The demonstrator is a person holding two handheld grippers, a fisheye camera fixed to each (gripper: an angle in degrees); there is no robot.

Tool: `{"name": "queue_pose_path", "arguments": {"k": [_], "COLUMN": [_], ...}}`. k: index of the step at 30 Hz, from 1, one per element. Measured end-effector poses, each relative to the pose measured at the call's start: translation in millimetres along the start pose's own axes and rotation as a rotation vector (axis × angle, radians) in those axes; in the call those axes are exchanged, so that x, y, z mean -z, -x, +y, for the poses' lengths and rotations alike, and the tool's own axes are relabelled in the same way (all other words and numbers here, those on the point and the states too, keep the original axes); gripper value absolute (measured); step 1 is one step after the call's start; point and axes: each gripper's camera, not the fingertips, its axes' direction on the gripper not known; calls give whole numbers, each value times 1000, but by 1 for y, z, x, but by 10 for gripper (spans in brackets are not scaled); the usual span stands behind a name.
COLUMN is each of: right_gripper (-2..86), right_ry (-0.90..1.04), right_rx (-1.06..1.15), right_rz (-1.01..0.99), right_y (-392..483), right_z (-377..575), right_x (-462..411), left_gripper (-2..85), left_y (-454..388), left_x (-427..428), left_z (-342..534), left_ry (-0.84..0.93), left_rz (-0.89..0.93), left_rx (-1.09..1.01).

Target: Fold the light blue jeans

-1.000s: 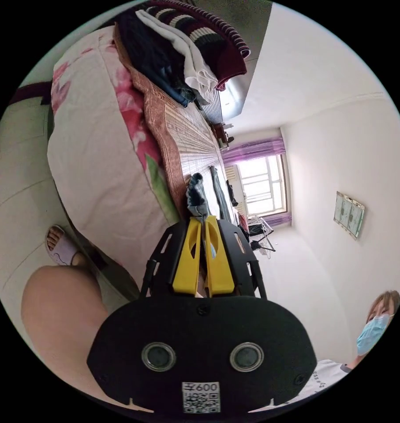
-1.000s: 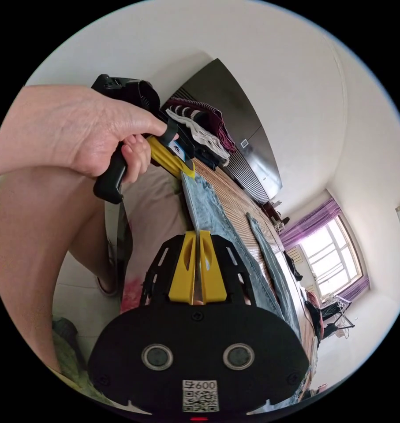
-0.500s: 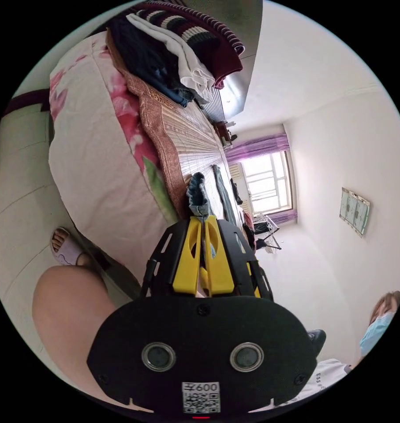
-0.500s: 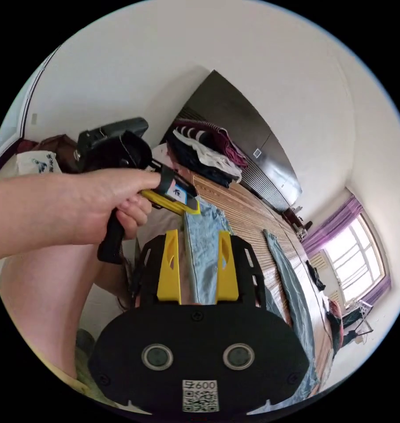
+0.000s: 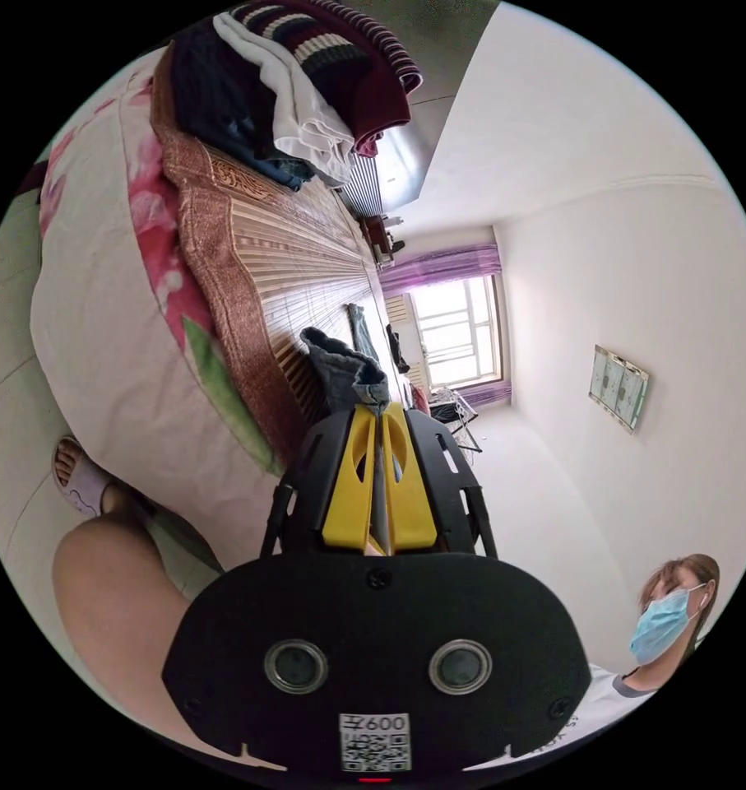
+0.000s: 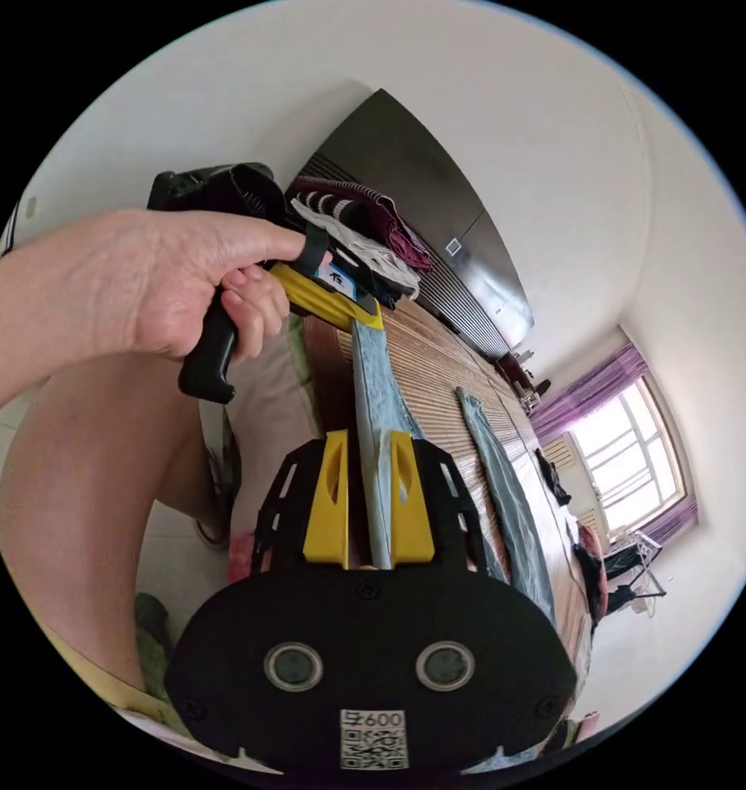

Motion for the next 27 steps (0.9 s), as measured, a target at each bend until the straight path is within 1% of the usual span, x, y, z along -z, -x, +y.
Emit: {"name": "queue_pose_path", "arguments": {"k": [1,4,5,7,12,17,19,23,24,25,27], "right_gripper": [38,18,9,-1,-8,-8,-8,-8,-8,-8,-8], "right_ry": [40,124,179,255,374,524,559,713,719,617,540], "right_rx": [26,-47,-71,-49,17,102,108,130,139,161,200], "right_rz": [41,-17,-17,21,162,307,341,361,356,329,319], "right_y": [8,0,-4,-1,9,27,25,10,10,14,21], "right_z": [-11,-29,-30,-23,32,111,136,194,200,201,196], "right_x": [-3,4,4,8,51,110,132,171,181,213,249], "left_gripper": [14,14,14,14,13,12,13,12,11,11,11], "left_y": [-2,-4,-3,0,16,38,45,55,56,59,61], "left_x": [-1,-4,-4,-4,-6,-12,-16,-23,-24,-27,-32], "left_z": [2,5,5,6,10,14,15,22,23,24,27], "left_ry": [-2,-5,-6,-6,-10,-25,-23,-41,-41,-33,-32], "left_rz": [5,31,21,6,8,-4,-1,-59,-62,-63,-67], "left_rx": [4,0,-1,0,15,60,73,87,88,91,89]}}
